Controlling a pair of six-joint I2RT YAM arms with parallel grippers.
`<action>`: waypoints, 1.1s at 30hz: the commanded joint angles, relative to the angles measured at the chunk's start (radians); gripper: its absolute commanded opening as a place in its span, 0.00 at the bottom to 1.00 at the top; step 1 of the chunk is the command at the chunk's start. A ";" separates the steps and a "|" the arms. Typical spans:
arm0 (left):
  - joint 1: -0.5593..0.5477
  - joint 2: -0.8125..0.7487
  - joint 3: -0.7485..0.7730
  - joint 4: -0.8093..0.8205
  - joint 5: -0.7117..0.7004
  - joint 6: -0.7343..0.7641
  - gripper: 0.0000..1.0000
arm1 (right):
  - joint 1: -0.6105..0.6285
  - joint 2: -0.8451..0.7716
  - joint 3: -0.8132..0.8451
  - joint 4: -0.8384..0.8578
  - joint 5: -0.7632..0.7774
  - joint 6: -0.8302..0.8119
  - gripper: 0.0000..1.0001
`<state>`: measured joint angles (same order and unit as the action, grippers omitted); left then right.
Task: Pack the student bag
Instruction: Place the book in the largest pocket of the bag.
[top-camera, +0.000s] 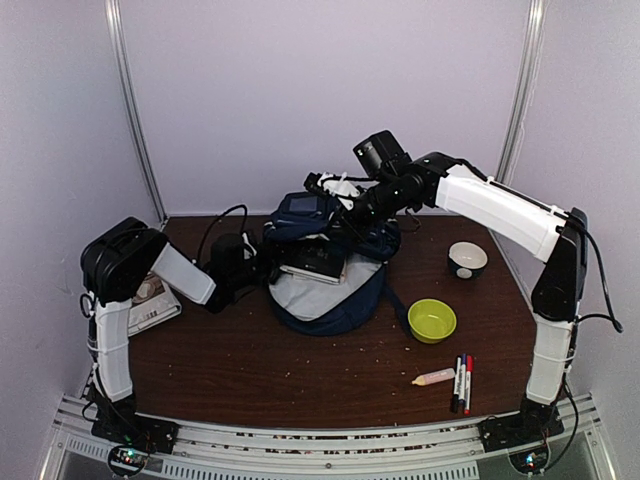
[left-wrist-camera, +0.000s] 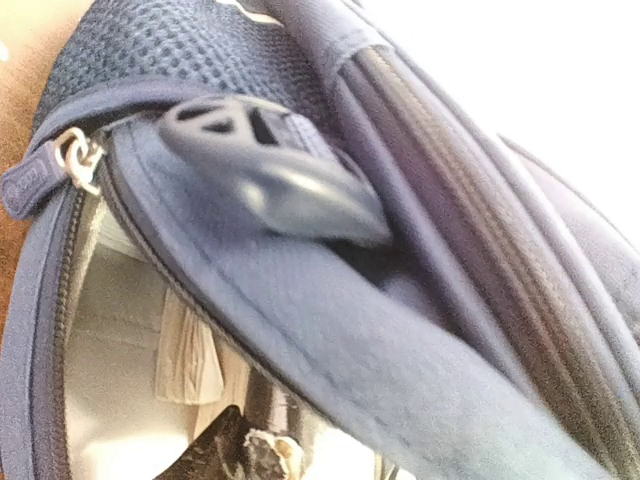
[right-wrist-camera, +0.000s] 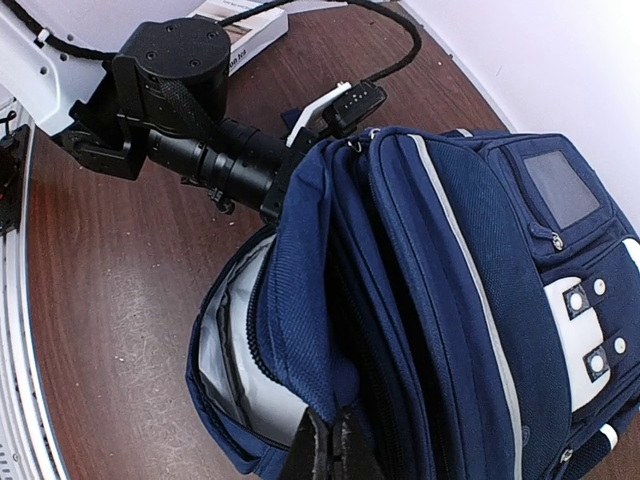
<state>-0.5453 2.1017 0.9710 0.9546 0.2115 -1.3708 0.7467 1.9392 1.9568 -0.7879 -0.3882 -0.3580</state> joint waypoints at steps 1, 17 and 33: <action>-0.009 -0.128 0.009 -0.024 -0.012 0.063 0.60 | 0.009 -0.050 0.005 0.040 -0.039 0.019 0.00; -0.094 -0.385 0.118 -0.889 -0.201 0.455 0.68 | 0.009 -0.061 -0.008 0.040 -0.025 0.006 0.00; 0.052 -0.932 -0.084 -1.500 -0.418 0.595 0.77 | 0.053 -0.080 -0.312 0.171 -0.068 -0.029 0.00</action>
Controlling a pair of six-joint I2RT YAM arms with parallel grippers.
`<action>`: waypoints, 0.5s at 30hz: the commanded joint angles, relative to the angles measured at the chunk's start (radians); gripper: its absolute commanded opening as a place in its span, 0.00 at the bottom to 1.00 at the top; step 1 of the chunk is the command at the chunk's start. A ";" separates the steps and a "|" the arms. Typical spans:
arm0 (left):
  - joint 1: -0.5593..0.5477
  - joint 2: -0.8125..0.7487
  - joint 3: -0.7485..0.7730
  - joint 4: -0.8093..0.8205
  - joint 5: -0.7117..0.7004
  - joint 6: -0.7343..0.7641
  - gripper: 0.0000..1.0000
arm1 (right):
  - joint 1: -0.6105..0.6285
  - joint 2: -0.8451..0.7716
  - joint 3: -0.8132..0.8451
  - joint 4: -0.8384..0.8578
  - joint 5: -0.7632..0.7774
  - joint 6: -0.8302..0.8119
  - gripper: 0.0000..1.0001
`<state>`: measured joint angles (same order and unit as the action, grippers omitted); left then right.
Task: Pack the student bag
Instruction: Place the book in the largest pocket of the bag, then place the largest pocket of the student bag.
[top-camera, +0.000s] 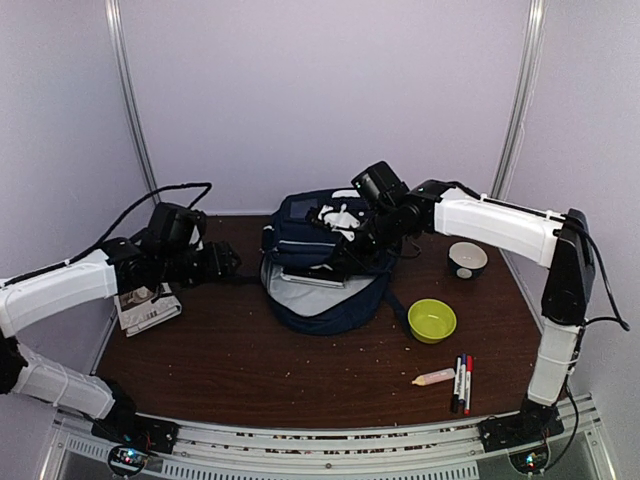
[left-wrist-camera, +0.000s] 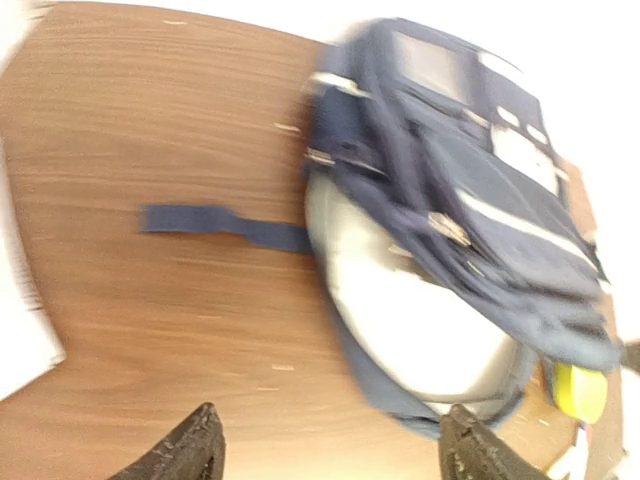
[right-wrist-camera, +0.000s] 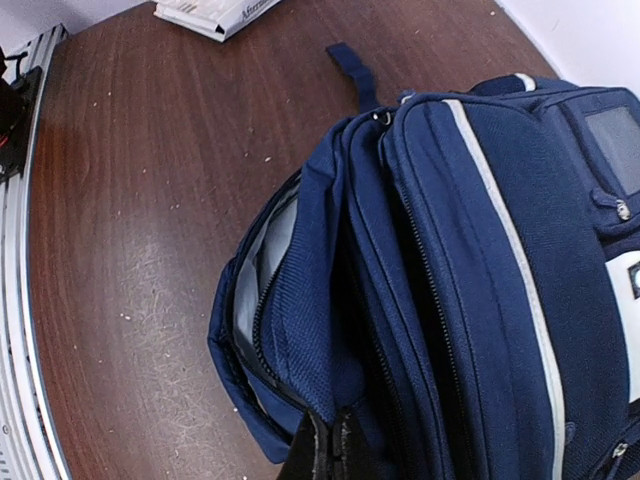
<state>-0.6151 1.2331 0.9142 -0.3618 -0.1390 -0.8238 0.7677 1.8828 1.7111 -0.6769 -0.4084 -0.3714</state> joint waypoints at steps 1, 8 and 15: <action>0.169 -0.083 -0.032 -0.204 -0.066 0.051 0.78 | 0.042 -0.012 -0.088 0.066 -0.056 -0.019 0.00; 0.503 -0.127 -0.072 -0.247 -0.037 0.072 0.82 | 0.083 0.099 -0.104 0.039 -0.119 0.009 0.25; 0.756 0.044 -0.019 -0.185 0.025 0.114 0.82 | 0.082 0.076 -0.089 0.020 -0.143 -0.001 0.47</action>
<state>0.0505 1.1843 0.8547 -0.5919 -0.1558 -0.7483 0.8524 1.9907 1.5970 -0.6487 -0.5137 -0.3679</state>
